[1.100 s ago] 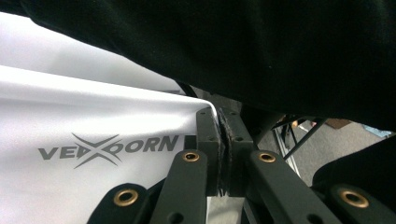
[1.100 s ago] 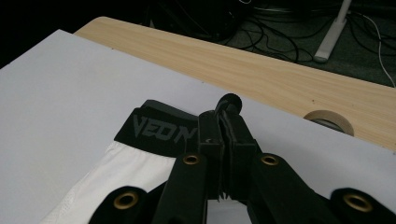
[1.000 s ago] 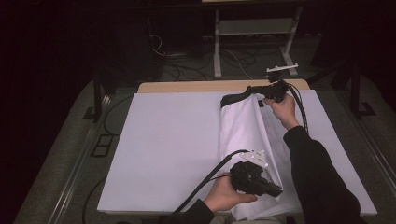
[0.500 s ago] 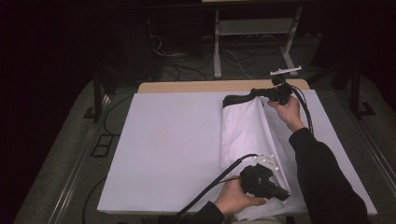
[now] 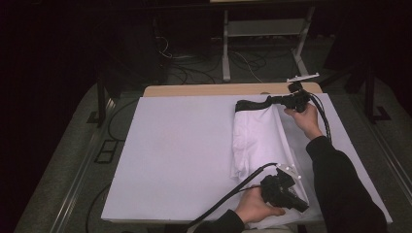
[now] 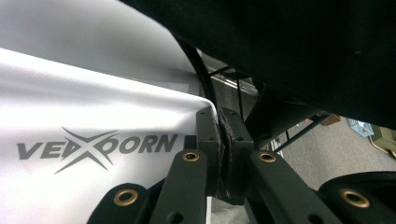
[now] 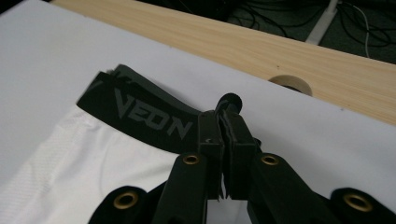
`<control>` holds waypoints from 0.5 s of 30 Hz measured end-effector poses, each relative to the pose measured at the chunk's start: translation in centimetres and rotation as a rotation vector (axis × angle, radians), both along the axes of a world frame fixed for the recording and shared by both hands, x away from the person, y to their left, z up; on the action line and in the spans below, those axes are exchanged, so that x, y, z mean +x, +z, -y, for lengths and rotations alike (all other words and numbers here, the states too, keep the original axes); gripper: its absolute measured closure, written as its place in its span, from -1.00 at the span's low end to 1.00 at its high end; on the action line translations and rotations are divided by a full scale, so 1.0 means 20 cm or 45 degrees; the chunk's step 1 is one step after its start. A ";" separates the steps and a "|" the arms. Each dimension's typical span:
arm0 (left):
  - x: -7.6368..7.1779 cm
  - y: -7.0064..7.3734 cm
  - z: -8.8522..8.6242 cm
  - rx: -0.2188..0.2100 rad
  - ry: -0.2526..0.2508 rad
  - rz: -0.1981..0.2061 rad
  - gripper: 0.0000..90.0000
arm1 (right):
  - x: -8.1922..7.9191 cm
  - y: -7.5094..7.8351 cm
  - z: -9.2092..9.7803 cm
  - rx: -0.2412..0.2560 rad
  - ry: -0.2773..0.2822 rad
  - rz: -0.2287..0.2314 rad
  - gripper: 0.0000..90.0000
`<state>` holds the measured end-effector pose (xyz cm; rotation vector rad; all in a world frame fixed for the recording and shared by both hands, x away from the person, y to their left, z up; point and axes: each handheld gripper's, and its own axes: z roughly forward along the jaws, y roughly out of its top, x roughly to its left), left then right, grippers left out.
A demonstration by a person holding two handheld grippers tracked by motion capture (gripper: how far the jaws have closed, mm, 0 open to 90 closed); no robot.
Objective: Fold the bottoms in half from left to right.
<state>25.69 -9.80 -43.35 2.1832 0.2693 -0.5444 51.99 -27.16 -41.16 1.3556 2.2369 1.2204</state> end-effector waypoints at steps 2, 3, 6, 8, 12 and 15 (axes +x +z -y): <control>0.00 -0.01 0.02 0.004 0.002 -0.015 0.91 | 0.00 -0.01 0.01 -0.010 0.000 -0.005 0.90; 0.00 -0.01 0.03 0.008 0.006 -0.020 0.91 | 0.00 -0.01 0.01 -0.013 0.002 -0.006 0.90; 0.01 -0.02 0.06 0.025 0.003 -0.033 0.91 | 0.00 -0.02 0.03 -0.014 0.000 -0.016 0.90; 0.01 -0.03 0.07 0.035 0.004 -0.036 0.91 | 0.00 -0.02 0.04 -0.009 0.001 -0.015 0.90; 0.02 -0.04 0.11 0.053 0.016 -0.054 0.91 | -0.01 -0.03 0.04 -0.013 0.001 -0.021 0.90; 0.02 -0.05 0.14 0.068 0.021 -0.069 0.91 | 0.00 -0.03 0.05 -0.014 0.000 -0.025 0.90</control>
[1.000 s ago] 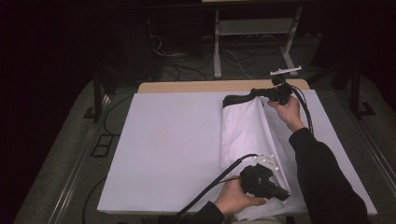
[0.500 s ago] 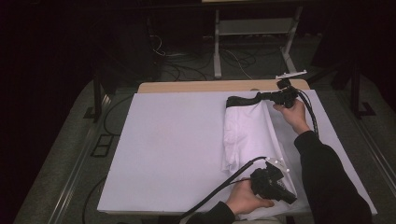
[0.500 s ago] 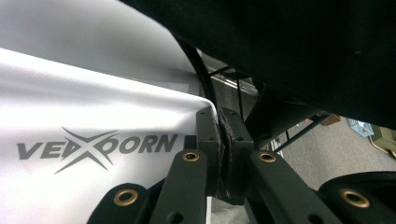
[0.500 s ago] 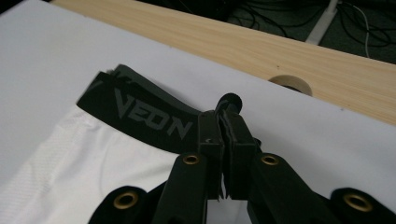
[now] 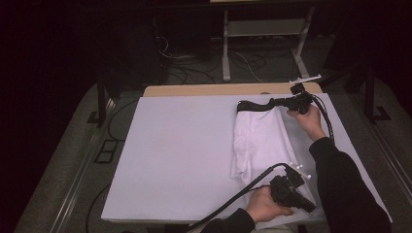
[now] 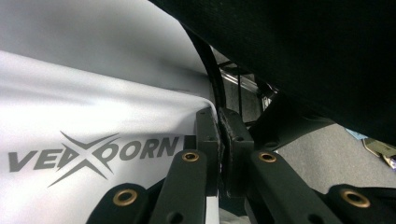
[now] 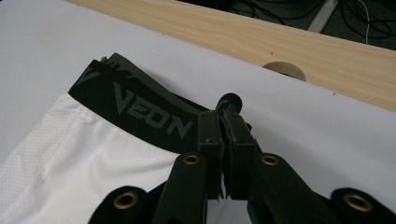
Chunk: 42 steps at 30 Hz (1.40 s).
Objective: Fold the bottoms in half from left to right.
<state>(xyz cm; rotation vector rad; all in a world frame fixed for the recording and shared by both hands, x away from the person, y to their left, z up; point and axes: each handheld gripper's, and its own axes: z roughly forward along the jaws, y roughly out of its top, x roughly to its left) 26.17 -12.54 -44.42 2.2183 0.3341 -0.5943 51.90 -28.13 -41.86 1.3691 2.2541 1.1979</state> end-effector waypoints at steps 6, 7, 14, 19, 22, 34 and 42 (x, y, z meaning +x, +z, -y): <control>0.00 -0.02 0.04 0.002 0.004 -0.023 0.90 | 0.00 -0.01 0.01 -0.004 -0.003 -0.009 0.90; 0.01 -0.03 0.04 0.001 0.004 -0.024 0.90 | 0.00 -0.01 0.01 -0.006 0.000 -0.008 0.90; 0.03 -0.05 0.06 -0.020 0.050 -0.082 0.28 | 0.00 -0.01 0.02 0.006 -0.027 -0.048 0.73; 0.01 -0.01 0.03 -0.037 0.077 0.002 -0.16 | -0.03 0.00 0.01 0.009 -0.035 -0.035 0.15; -0.01 0.01 0.01 -0.049 0.093 0.085 -0.43 | -0.05 0.02 0.02 0.041 -0.024 -0.022 -0.23; 0.03 0.07 -0.07 -0.094 0.135 0.217 -1.00 | -0.14 0.11 0.03 0.113 0.051 0.027 -1.00; 0.07 0.12 -0.16 -0.091 0.170 0.276 -1.00 | -0.21 0.15 0.02 0.082 0.061 0.048 -1.00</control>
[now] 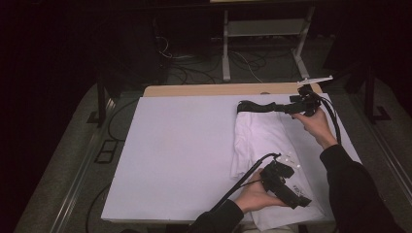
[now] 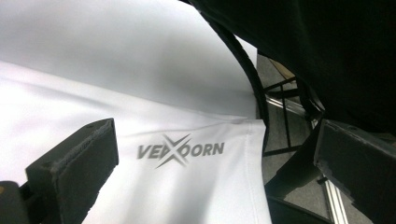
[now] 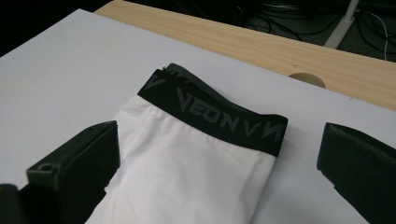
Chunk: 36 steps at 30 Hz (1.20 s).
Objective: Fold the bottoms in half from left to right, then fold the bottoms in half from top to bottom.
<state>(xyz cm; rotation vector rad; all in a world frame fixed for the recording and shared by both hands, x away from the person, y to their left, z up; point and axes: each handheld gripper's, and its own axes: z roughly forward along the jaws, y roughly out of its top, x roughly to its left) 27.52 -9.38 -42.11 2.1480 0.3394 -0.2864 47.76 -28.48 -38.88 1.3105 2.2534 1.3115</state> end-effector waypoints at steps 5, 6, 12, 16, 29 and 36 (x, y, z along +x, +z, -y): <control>0.03 0.03 -0.08 -0.003 0.047 0.020 -1.00 | -0.04 0.01 0.00 0.005 -0.009 0.011 -1.00; 0.04 0.04 -0.10 -0.005 0.057 0.024 -1.00 | -0.04 0.01 0.00 0.005 -0.012 0.013 -1.00; 0.08 0.07 -0.20 -0.034 0.125 0.037 -1.00 | -0.07 0.01 0.00 0.014 -0.024 0.007 -1.00; 0.10 0.10 -0.25 -0.051 0.156 0.049 -1.00 | -0.09 0.00 0.01 0.029 -0.026 0.014 -1.00; 0.17 0.13 -0.32 -0.062 0.194 0.090 -1.00 | -0.12 -0.04 0.01 0.046 -0.005 0.005 -1.00; 0.24 0.14 -0.36 -0.057 0.222 0.111 -1.00 | -0.15 -0.06 0.01 0.045 0.010 0.006 -1.00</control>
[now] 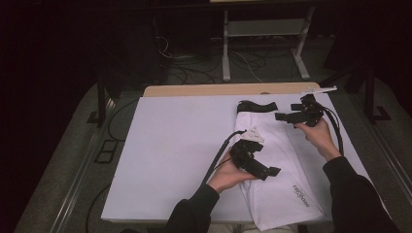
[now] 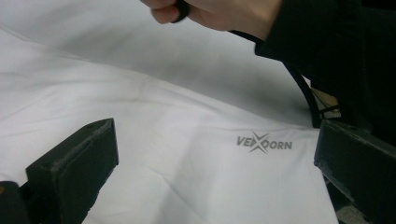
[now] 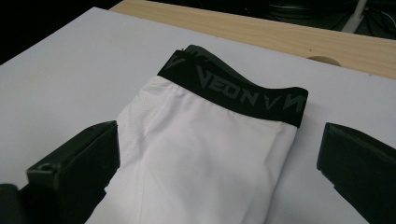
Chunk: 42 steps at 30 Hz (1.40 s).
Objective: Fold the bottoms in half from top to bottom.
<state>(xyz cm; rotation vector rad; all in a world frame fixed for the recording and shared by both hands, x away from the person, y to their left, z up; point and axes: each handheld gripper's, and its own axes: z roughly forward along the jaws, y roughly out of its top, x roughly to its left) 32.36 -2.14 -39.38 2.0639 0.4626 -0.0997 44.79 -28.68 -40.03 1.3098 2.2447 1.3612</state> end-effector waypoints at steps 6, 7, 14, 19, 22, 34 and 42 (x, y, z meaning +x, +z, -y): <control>0.05 0.01 -0.04 -0.018 0.040 0.009 -1.00 | -0.02 -0.01 0.00 -0.004 0.008 0.003 -1.00; 0.06 0.01 -0.05 -0.017 0.045 0.008 -1.00 | -0.02 -0.01 0.00 -0.004 0.009 0.004 -1.00; 0.13 0.04 -0.08 0.009 0.064 0.028 -1.00 | -0.04 0.00 0.01 -0.005 0.016 0.011 -1.00; 0.19 0.06 -0.11 0.023 0.080 0.033 -1.00 | -0.04 -0.01 0.01 -0.009 0.018 0.013 -1.00; 0.22 0.07 -0.13 0.021 0.089 0.035 -1.00 | -0.04 -0.01 0.00 -0.014 0.017 0.005 -1.00; 0.37 0.10 -0.19 0.021 0.142 0.027 -1.00 | -0.03 -0.03 -0.01 -0.016 0.020 -0.009 -1.00; 0.47 0.07 -0.21 0.008 0.172 0.013 -1.00 | -0.02 -0.05 0.01 -0.006 0.005 -0.025 -1.00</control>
